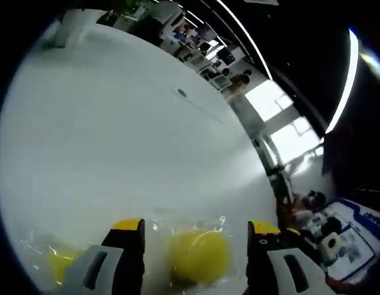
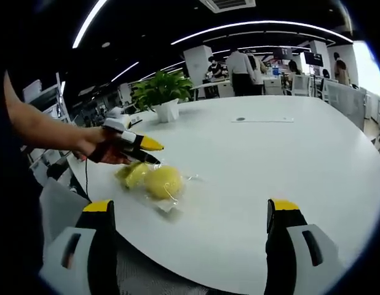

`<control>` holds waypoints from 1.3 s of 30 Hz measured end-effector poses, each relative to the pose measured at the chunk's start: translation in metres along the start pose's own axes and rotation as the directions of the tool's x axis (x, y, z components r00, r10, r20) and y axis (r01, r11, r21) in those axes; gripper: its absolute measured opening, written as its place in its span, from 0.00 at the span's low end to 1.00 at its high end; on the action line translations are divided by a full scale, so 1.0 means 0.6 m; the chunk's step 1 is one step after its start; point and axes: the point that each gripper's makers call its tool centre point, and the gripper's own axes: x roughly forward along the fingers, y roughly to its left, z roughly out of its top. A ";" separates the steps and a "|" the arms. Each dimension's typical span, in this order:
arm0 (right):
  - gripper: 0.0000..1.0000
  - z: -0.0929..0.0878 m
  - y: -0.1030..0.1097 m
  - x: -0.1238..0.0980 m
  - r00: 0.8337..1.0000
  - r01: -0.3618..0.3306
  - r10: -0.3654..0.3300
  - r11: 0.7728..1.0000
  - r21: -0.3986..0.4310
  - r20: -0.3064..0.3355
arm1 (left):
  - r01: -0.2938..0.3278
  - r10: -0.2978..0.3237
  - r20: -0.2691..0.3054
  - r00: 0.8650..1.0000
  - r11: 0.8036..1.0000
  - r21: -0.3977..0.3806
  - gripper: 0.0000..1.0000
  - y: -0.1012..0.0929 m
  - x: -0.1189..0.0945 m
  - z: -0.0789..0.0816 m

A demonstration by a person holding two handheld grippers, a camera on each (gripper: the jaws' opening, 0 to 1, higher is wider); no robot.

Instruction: Compare the silicone blocks by pressing each to a similar depth, holding the contact briefly, and releasing to observe deformation and rebound differences across the visible hardness samples.

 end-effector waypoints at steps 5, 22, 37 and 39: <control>0.96 0.003 -0.003 -0.004 1.000 0.010 -0.010 1.000 0.003 0.002 | -0.078 0.080 -0.019 0.997 0.995 0.068 0.40 0.023 0.007 -0.008; 0.94 -0.008 -0.011 -0.011 0.999 0.037 -0.037 0.999 0.007 -0.017 | -0.139 0.144 -0.030 0.989 0.983 0.122 0.13 0.045 0.026 -0.021; 0.96 -0.019 -0.016 -0.011 0.999 0.036 -0.036 0.999 0.008 -0.029 | -0.127 0.132 -0.043 0.990 0.986 0.104 0.00 0.037 0.023 -0.024; 0.96 -0.016 -0.018 -0.010 0.999 0.036 -0.036 0.999 0.012 -0.026 | -0.122 0.127 -0.045 0.991 0.987 0.104 0.00 0.038 0.024 -0.024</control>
